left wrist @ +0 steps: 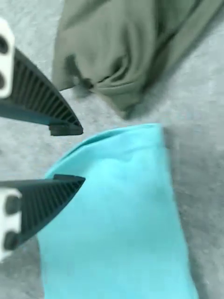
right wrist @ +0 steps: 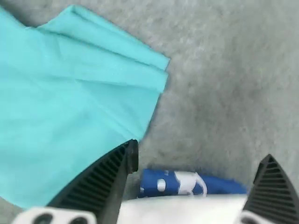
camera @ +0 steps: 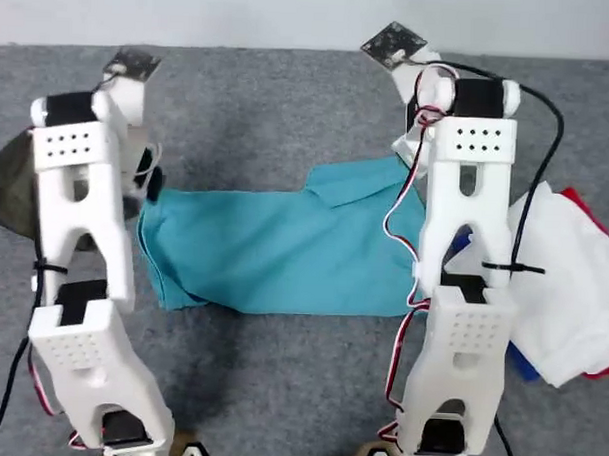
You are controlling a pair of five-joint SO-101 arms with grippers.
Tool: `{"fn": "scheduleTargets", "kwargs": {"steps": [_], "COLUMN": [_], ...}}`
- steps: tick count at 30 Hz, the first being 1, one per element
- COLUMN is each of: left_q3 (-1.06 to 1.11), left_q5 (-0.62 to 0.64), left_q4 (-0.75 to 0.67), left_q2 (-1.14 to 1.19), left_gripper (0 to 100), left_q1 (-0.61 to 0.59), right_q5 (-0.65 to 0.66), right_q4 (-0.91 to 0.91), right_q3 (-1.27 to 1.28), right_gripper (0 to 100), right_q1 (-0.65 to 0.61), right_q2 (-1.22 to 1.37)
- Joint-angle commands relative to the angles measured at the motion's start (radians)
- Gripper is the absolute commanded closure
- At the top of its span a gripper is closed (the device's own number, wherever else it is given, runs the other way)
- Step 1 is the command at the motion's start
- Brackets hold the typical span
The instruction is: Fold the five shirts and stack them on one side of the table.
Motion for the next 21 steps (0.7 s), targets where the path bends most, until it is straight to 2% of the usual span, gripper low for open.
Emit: {"fn": "scheduleTargets", "kwargs": {"steps": [1,5,9,15,18,21], "left_q3": [0.243,0.53,0.705,0.796,0.786,0.808], "left_q5": [-0.048,-0.117,-0.124,-0.12,-0.068,-0.049], "left_q4": [0.032,0.028,-0.037,-0.158,-0.201,-0.264], "left_q2": [-0.117,-0.259,-0.382,-0.457,-0.474,-0.465], "left_gripper": [86,86,86,86,86,86], "left_q1": [-0.012,-0.006,-0.008,0.005,0.025,0.063], "right_q5": [-0.048,-0.04,0.031,0.031,0.028,-0.058], "right_q4": [0.047,0.047,0.038,0.038,0.039,0.039], "right_q3": [0.095,0.423,0.661,0.72,0.72,0.721], "right_gripper": [61.2,61.2,61.2,61.2,61.2,61.2], "right_q1": [0.051,0.028,-0.013,0.005,0.018,0.025], "right_q2": [-0.113,-0.255,-0.387,-0.406,-0.394,-0.386]}}
